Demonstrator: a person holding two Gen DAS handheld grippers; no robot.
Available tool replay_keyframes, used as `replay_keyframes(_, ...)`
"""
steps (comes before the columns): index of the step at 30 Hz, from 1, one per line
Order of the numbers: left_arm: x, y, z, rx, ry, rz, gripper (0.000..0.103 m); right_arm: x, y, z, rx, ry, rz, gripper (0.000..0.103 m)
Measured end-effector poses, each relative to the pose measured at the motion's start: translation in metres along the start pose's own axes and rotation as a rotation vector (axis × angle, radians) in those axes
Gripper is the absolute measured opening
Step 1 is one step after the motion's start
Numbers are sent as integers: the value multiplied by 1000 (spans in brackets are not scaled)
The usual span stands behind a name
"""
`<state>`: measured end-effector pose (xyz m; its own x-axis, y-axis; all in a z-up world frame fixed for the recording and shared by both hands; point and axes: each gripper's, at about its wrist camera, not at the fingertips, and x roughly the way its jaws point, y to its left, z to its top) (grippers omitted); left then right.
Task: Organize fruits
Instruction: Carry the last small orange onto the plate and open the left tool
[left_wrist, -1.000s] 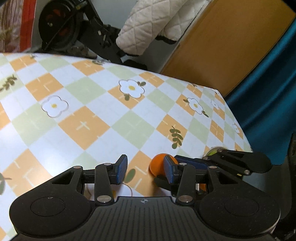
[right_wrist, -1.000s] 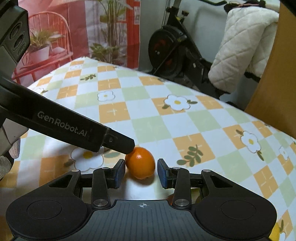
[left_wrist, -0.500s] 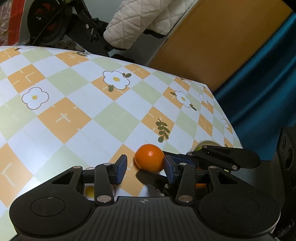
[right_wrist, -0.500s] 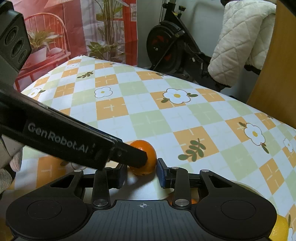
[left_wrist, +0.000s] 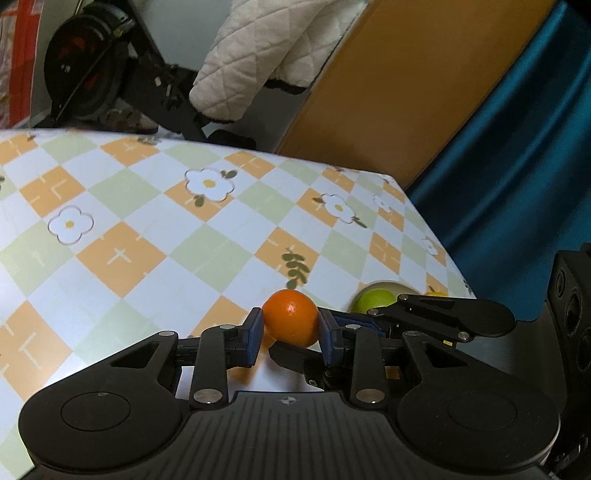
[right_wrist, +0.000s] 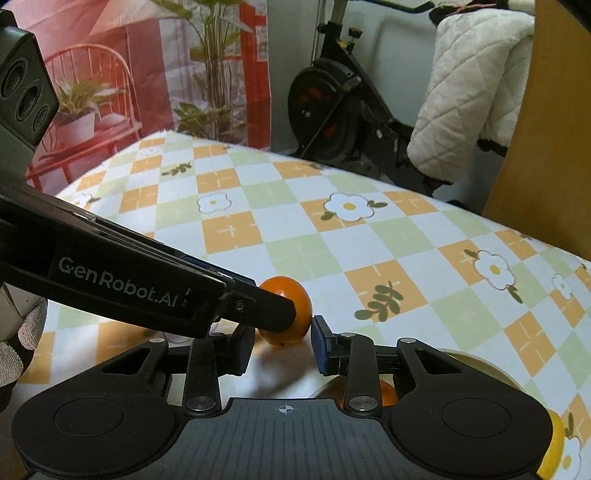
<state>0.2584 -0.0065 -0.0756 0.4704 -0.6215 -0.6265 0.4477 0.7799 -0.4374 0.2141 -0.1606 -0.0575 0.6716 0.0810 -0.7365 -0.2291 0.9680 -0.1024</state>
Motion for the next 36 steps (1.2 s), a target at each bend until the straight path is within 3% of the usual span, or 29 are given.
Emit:
replay_keyframes(10,-18,-52,-2,87,-30,-20,33,-53,-6,-14,27,-63,-35,28)
replay_keyframes(18,-9,-87,-18,123,-5,-49,33,-84,-22,-41,67,-79,-70,28)
replay_keyframes(26,7,-110,-26,169,32,-45,33,-90,-38,-65,122,-77,-98,29)
replay_keyframes(36,23,-108,-22,161,49,28,33,-79,-45,-68,125,-97,-116,29)
